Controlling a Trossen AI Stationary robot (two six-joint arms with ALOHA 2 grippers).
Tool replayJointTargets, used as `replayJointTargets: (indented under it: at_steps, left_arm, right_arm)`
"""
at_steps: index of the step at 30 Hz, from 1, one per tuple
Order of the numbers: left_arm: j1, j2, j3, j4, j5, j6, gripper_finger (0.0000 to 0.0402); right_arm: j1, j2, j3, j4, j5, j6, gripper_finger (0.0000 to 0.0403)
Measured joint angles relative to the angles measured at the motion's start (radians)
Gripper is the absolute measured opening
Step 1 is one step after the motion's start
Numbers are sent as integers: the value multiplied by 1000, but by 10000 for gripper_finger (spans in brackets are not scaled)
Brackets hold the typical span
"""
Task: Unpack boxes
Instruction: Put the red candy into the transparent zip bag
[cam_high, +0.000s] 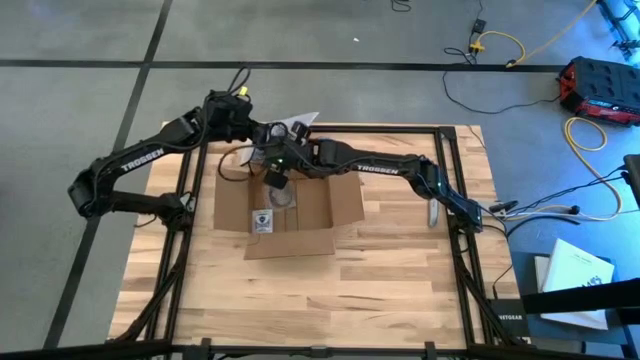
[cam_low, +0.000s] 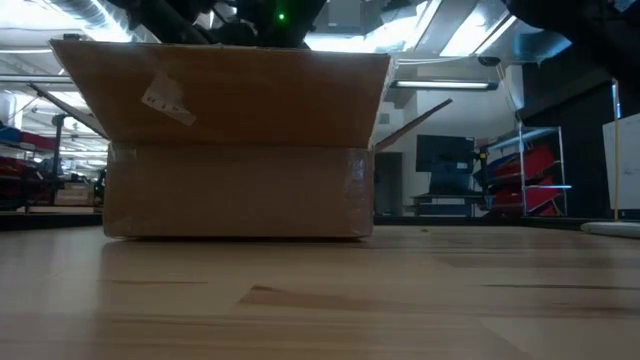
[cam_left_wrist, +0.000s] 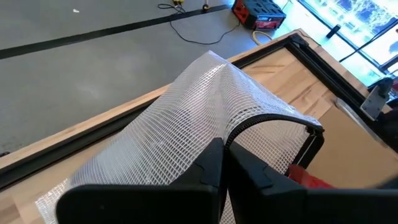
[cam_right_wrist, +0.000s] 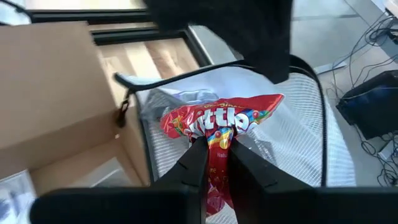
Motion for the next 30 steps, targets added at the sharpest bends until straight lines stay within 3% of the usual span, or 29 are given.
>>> replayJointTargets:
  at_steps: [6,26,30]
  left_arm:
    - [1,-8,-1,-3,-5,-9,0]
    - [-8,-47,0,-2,9,-36,0]
    - [-7,-46,0,-3,6,-38,0]
  right_arm:
    - [-45,31,-2,37,-61,-21,33]
    - [-65,46,-25,61,-44,-150,33]
    - [-66,45,-24,67,-45,-154,54]
